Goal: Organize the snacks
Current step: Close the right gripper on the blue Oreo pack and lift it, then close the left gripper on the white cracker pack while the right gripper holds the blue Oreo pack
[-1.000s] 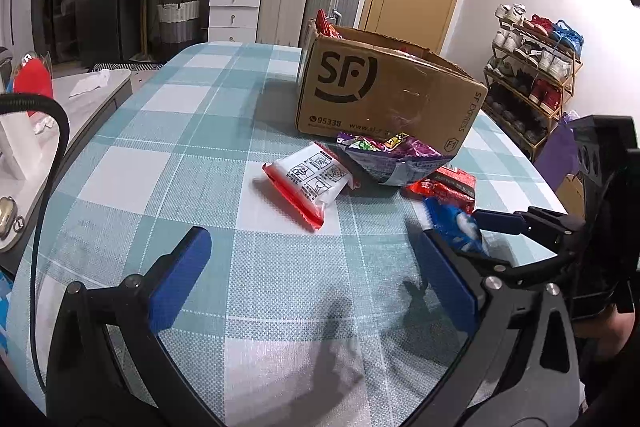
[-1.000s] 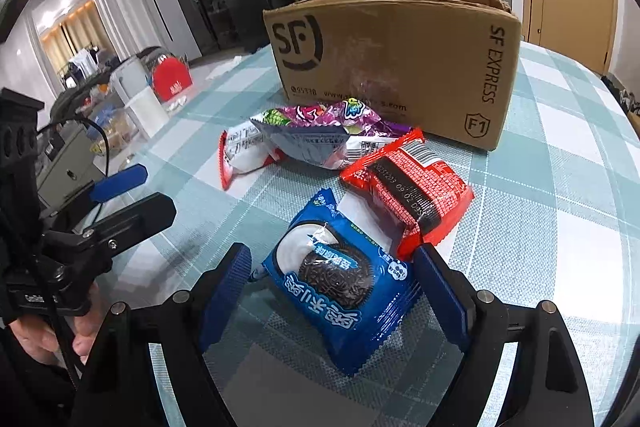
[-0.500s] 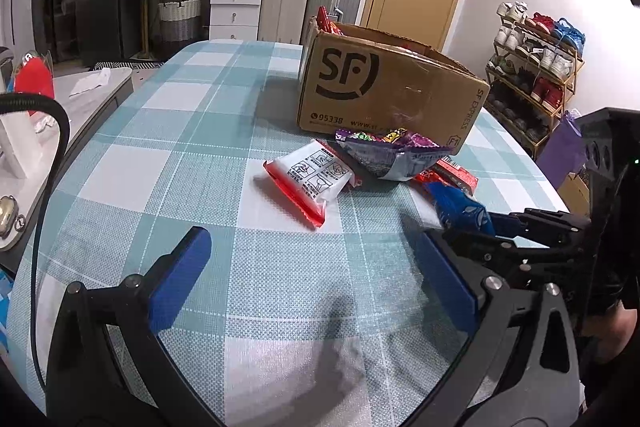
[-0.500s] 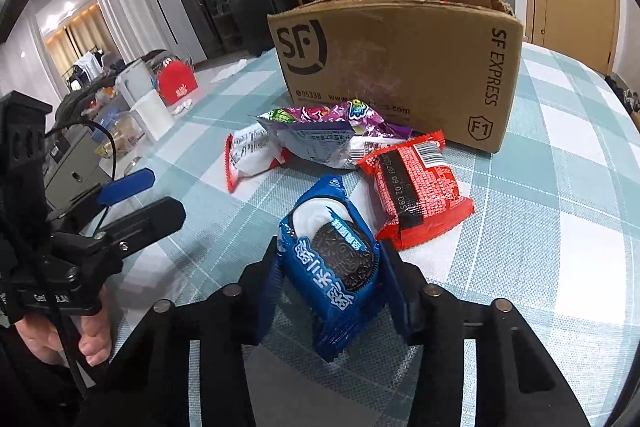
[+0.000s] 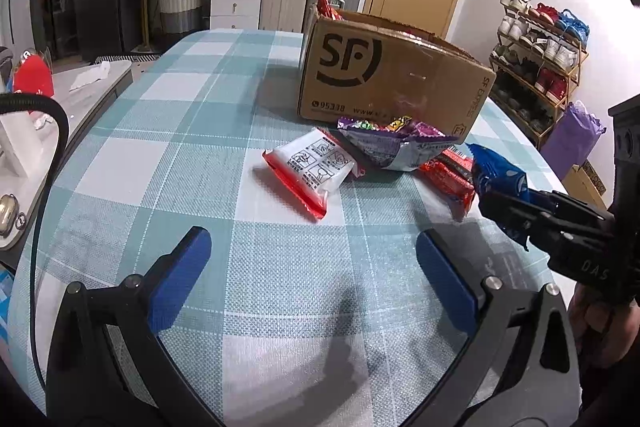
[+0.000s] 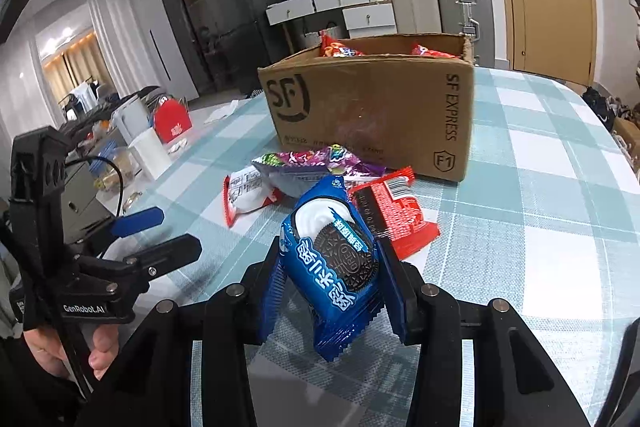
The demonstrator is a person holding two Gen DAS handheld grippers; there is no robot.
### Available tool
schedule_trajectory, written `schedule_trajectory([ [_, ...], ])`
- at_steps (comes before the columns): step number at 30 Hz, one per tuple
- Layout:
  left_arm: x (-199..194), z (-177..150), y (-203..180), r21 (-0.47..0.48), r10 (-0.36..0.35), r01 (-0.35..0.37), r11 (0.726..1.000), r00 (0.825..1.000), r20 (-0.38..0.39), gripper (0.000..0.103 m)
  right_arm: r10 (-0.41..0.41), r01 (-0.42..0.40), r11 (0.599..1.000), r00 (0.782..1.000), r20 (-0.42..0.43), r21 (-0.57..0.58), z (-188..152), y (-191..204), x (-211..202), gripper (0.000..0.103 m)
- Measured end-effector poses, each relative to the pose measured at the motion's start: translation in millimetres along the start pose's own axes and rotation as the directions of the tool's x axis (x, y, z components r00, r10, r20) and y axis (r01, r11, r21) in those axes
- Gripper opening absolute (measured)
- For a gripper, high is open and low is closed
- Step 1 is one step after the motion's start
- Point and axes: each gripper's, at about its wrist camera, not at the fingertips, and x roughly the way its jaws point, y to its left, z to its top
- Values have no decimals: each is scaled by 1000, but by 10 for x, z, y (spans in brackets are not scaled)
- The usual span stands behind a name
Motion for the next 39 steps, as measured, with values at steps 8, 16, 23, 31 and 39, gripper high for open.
schedule_trajectory([
  [8,25,268,-1,104,4,-8,995,999,36,100,21,-21,1000,1000,0,-18,1,13,-23,44],
  [16,471,636,-11,252,-12,41,967,993,-114,100,51,-51,999,999,17,6,-5,-38,-54,44],
  [23,912,710,93,268,2,65,961,970,-243,100,71,-72,997,997,28,17,-1,-52,-77,44],
  [31,1134,812,92,282,-26,108,953,960,-280,82,110,-111,992,994,21,67,1,-152,-55,44],
  [39,1084,849,34,298,-43,132,945,957,-286,45,106,-107,991,994,12,74,6,-153,-32,44],
])
